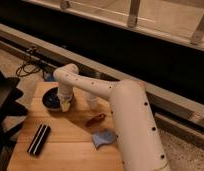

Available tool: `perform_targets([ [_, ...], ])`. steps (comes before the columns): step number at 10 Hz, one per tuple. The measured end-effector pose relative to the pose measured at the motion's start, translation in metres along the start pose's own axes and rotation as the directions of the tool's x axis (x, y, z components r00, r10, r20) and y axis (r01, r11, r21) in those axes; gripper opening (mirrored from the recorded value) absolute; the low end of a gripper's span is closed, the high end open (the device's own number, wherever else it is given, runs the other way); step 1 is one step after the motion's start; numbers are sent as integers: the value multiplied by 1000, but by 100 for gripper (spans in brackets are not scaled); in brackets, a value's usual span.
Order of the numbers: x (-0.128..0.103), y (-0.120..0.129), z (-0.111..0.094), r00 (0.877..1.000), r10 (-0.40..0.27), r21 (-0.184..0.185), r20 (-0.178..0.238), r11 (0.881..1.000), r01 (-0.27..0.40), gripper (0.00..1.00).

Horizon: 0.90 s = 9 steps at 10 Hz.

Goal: Pick up the ceramic bowl

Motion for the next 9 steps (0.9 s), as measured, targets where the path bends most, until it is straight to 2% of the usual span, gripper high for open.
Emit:
perform_targets([
  [9, -9, -6, -48, 1000, -22, 15, 5, 1000, 22, 4],
])
